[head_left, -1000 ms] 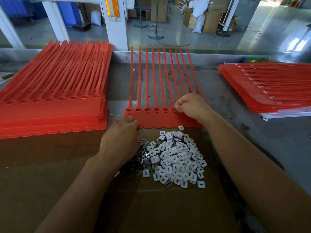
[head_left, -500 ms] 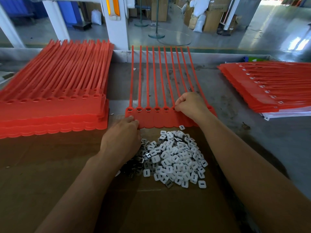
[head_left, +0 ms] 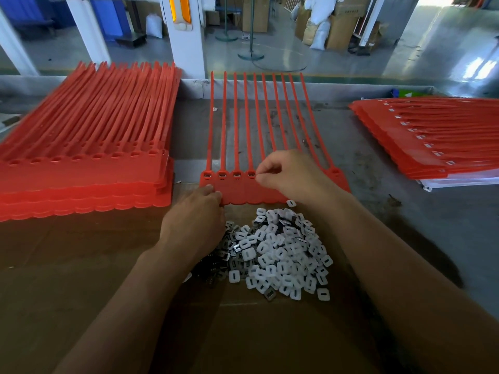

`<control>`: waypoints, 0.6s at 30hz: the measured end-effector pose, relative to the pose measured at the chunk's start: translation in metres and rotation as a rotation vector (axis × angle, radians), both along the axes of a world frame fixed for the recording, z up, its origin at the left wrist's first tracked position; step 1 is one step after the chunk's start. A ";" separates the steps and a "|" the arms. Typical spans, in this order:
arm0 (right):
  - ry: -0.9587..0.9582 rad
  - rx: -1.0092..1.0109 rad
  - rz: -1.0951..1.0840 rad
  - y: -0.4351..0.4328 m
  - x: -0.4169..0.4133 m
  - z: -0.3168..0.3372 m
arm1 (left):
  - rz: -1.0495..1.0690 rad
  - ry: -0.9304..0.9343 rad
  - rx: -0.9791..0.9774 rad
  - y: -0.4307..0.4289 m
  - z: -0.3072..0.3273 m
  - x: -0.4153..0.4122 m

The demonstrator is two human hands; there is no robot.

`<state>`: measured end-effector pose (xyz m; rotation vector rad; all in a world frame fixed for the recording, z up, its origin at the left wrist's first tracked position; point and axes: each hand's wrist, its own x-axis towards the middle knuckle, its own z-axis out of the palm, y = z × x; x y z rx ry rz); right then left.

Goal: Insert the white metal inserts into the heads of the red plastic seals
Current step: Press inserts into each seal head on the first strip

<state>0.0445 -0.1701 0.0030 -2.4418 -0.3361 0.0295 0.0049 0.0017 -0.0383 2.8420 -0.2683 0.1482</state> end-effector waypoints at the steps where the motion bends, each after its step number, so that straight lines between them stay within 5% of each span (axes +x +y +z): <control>1: 0.033 -0.045 0.090 0.006 -0.008 0.003 | -0.003 -0.004 0.000 0.000 0.000 0.000; 6: 0.128 -0.263 0.348 0.029 -0.032 0.007 | -0.015 0.015 0.001 0.001 0.001 0.000; 18: 0.027 -0.295 0.216 0.047 -0.035 -0.012 | -0.020 0.076 -0.050 0.004 0.001 0.004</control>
